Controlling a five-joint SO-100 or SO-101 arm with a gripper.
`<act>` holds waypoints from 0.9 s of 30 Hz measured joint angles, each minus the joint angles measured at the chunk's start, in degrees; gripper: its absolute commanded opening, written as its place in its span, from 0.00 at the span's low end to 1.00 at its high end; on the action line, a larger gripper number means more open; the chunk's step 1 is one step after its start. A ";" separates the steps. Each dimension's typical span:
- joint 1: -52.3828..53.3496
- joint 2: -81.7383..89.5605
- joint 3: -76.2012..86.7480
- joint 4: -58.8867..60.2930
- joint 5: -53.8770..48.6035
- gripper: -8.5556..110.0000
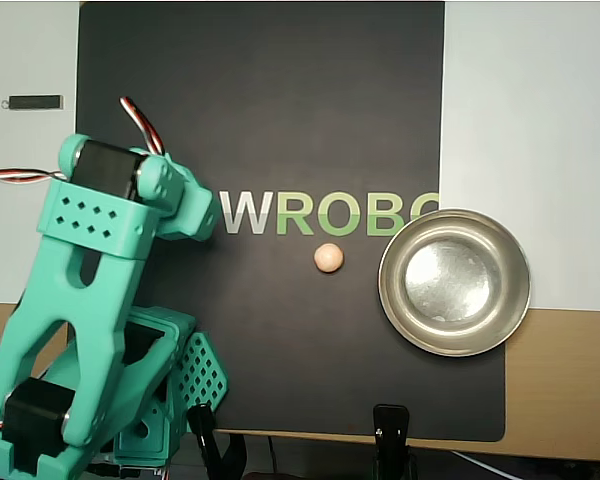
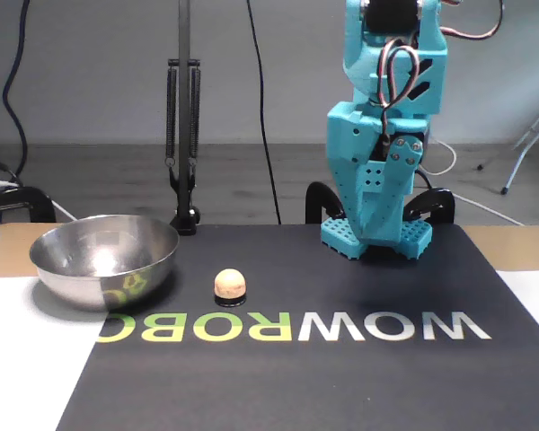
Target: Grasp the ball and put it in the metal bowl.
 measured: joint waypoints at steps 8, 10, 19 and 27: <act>7.12 0.62 0.00 -0.18 -7.29 0.08; 8.17 0.62 0.00 -0.18 -8.88 0.08; 15.73 0.62 0.00 -0.18 -15.21 0.08; 22.59 0.62 0.00 -0.18 -19.86 0.08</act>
